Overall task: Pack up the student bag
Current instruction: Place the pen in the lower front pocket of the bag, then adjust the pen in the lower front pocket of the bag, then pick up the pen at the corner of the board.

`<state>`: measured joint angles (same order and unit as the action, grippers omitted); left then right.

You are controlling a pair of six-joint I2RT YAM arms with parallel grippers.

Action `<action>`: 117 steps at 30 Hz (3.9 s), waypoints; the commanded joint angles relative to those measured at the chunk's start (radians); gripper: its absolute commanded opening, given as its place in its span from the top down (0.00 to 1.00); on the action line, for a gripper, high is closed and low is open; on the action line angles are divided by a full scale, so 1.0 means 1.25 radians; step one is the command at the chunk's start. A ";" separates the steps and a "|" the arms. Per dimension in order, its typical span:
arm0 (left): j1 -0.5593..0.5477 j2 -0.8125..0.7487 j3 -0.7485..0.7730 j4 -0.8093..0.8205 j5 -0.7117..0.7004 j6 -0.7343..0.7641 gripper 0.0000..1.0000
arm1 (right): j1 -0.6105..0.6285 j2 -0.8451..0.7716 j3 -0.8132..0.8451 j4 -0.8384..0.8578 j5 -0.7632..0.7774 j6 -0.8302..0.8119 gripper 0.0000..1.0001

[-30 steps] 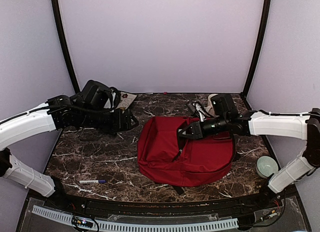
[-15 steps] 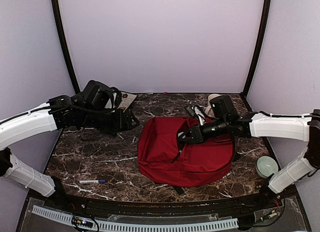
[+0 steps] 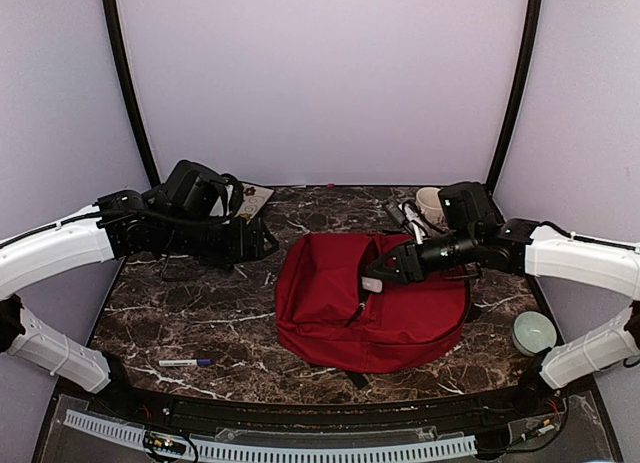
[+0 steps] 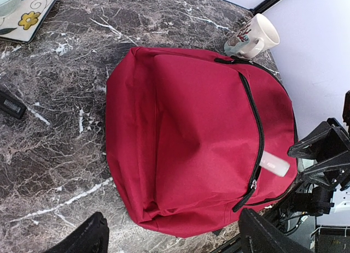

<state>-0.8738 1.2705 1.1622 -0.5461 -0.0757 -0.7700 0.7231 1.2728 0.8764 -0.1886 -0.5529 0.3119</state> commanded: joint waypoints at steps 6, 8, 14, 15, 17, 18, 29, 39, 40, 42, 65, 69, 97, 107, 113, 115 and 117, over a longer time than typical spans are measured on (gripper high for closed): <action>-0.005 -0.012 0.007 0.007 -0.011 0.010 0.15 | 0.008 -0.013 -0.024 -0.001 0.016 0.013 0.65; -0.004 -0.016 0.005 0.006 -0.011 0.007 0.15 | 0.009 -0.010 -0.021 -0.019 0.040 0.012 0.66; -0.005 -0.037 -0.008 -0.001 -0.022 -0.001 0.15 | 0.008 -0.040 -0.019 -0.097 0.127 -0.005 0.67; -0.004 -0.041 -0.012 -0.003 -0.023 -0.002 0.15 | 0.008 -0.042 -0.019 -0.112 0.126 -0.008 0.67; -0.004 -0.047 -0.017 -0.005 -0.026 -0.004 0.15 | 0.008 -0.045 -0.020 -0.138 0.108 -0.012 0.67; -0.004 -0.049 -0.018 -0.006 -0.027 -0.005 0.15 | 0.009 -0.051 -0.025 -0.148 0.098 -0.013 0.68; -0.004 -0.030 -0.015 -0.001 -0.022 0.002 0.16 | 0.009 -0.124 -0.097 -0.178 0.042 -0.038 0.95; -0.004 -0.021 0.005 -0.014 -0.028 0.012 0.16 | 0.020 -0.058 -0.099 -0.121 -0.004 -0.036 0.97; -0.004 -0.022 0.005 -0.016 -0.029 0.011 0.16 | 0.020 -0.047 -0.097 -0.114 -0.005 -0.037 0.97; -0.004 -0.025 0.004 -0.019 -0.031 0.008 0.16 | 0.021 -0.026 -0.084 -0.102 -0.006 -0.040 0.98; -0.004 -0.030 -0.005 -0.063 -0.054 -0.027 0.16 | 0.020 0.110 0.033 -0.171 0.035 -0.085 0.97; -0.004 -0.026 -0.004 -0.086 -0.069 -0.035 0.16 | 0.021 0.074 0.010 -0.236 0.039 -0.113 0.93; 0.027 -0.272 -0.289 -0.509 -0.118 -0.623 0.01 | 0.021 -0.040 -0.007 -0.211 0.169 -0.019 0.78; 0.044 -0.255 -0.368 -0.535 0.018 -0.921 0.13 | 0.020 -0.029 0.007 -0.220 0.193 -0.006 0.77; 0.054 -0.232 -0.409 -0.474 0.074 -1.004 0.19 | 0.021 -0.037 0.007 -0.229 0.204 0.006 0.77; 0.055 -0.247 -0.431 -0.425 0.061 -1.031 0.22 | 0.020 -0.044 0.005 -0.236 0.206 0.009 0.77; 0.062 -0.273 -0.468 -0.367 0.044 -1.052 0.29 | 0.020 -0.055 -0.002 -0.236 0.210 0.013 0.77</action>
<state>-0.8097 0.9737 0.6453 -1.1088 -0.0074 -1.9717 0.7418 1.2388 0.8658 -0.4911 -0.3115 0.3088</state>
